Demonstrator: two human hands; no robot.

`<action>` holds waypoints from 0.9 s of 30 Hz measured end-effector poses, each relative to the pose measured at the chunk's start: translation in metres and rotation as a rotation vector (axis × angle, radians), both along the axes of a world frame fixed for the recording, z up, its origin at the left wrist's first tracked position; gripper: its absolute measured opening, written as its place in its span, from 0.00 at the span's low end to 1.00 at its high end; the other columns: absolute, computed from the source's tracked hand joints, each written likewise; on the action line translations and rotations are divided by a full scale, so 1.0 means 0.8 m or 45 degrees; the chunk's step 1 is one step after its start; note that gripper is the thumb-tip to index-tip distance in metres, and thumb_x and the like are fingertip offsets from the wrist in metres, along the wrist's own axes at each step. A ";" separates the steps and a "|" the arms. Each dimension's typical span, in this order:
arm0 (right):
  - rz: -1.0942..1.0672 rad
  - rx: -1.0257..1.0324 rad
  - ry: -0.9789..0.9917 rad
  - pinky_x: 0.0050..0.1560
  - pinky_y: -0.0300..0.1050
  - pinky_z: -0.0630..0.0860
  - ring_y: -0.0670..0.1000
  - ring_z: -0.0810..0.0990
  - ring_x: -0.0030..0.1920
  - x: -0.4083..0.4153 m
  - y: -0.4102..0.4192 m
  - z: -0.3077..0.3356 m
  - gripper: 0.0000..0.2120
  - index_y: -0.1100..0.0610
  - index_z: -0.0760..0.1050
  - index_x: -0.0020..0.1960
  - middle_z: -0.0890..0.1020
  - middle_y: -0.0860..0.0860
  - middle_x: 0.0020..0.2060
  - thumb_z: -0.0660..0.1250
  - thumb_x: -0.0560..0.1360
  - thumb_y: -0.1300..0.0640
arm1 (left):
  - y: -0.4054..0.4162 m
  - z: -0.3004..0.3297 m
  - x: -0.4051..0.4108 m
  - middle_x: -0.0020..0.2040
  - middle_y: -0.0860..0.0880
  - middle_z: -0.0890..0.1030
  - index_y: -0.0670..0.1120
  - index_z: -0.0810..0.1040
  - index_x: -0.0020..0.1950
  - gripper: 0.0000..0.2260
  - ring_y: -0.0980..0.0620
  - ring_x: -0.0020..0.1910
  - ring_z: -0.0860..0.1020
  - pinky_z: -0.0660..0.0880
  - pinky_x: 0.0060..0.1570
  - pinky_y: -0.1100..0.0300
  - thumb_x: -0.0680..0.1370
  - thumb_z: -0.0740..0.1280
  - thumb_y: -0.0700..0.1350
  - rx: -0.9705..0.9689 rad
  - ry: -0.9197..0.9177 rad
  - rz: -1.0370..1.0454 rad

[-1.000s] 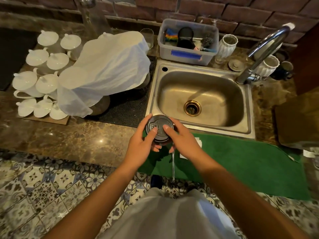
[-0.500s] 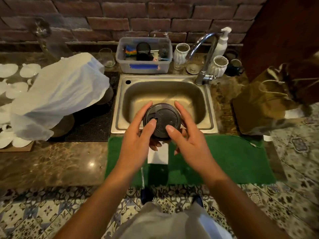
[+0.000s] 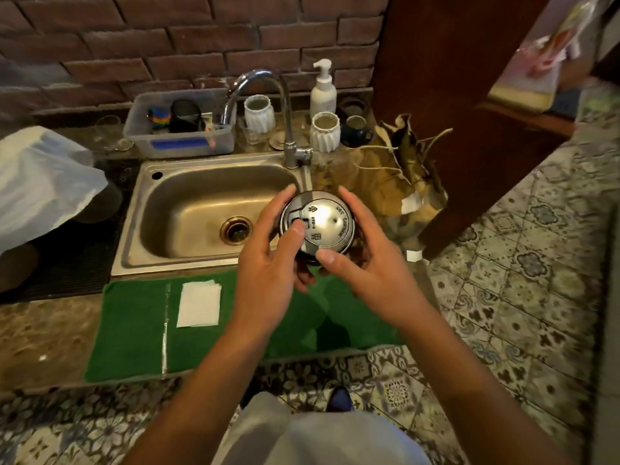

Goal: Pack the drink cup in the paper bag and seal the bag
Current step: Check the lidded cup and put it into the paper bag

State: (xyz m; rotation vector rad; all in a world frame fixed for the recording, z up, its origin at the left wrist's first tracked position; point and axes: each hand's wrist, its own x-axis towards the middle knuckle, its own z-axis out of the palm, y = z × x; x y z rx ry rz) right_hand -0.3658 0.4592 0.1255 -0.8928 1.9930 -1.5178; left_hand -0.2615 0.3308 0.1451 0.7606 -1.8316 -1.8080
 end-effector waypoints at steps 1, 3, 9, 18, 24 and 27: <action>-0.008 -0.007 0.000 0.67 0.55 0.78 0.44 0.79 0.67 -0.009 0.009 0.002 0.42 0.37 0.56 0.80 0.76 0.38 0.69 0.73 0.72 0.37 | 0.008 0.003 -0.009 0.59 0.45 0.82 0.62 0.73 0.72 0.18 0.55 0.31 0.80 0.77 0.28 0.56 0.84 0.63 0.46 -0.001 0.008 -0.013; -0.027 -0.017 0.024 0.64 0.56 0.80 0.45 0.80 0.66 -0.025 0.024 0.006 0.43 0.35 0.55 0.80 0.77 0.37 0.68 0.72 0.71 0.34 | 0.021 0.009 -0.026 0.58 0.47 0.83 0.62 0.74 0.72 0.18 0.55 0.30 0.80 0.78 0.27 0.55 0.84 0.63 0.46 0.018 0.010 -0.047; -0.079 -0.039 0.069 0.49 0.38 0.81 0.43 0.82 0.55 -0.063 0.044 0.018 0.43 0.33 0.57 0.79 0.75 0.33 0.66 0.72 0.69 0.32 | 0.030 0.021 -0.069 0.59 0.49 0.82 0.63 0.73 0.72 0.18 0.50 0.34 0.83 0.80 0.31 0.53 0.84 0.61 0.47 0.044 0.029 -0.169; -0.138 -0.076 0.271 0.71 0.48 0.74 0.40 0.75 0.69 -0.139 0.051 0.064 0.41 0.45 0.66 0.77 0.76 0.37 0.68 0.79 0.69 0.43 | 0.022 0.048 -0.141 0.69 0.55 0.78 0.63 0.70 0.74 0.19 0.52 0.64 0.80 0.79 0.61 0.46 0.82 0.62 0.52 -0.059 0.093 -0.372; -0.140 -0.271 0.286 0.58 0.40 0.80 0.48 0.81 0.65 -0.218 0.074 0.088 0.34 0.50 0.71 0.73 0.81 0.43 0.63 0.77 0.69 0.44 | 0.036 0.070 -0.200 0.65 0.55 0.81 0.62 0.67 0.75 0.19 0.46 0.52 0.85 0.82 0.45 0.47 0.83 0.59 0.55 -0.050 0.197 -0.375; -0.172 -0.328 0.267 0.39 0.36 0.81 0.49 0.84 0.57 -0.269 0.093 0.106 0.31 0.46 0.72 0.71 0.81 0.43 0.62 0.74 0.70 0.41 | 0.036 0.054 -0.242 0.64 0.55 0.81 0.58 0.68 0.74 0.16 0.46 0.42 0.83 0.82 0.41 0.49 0.85 0.57 0.51 -0.074 0.201 -0.113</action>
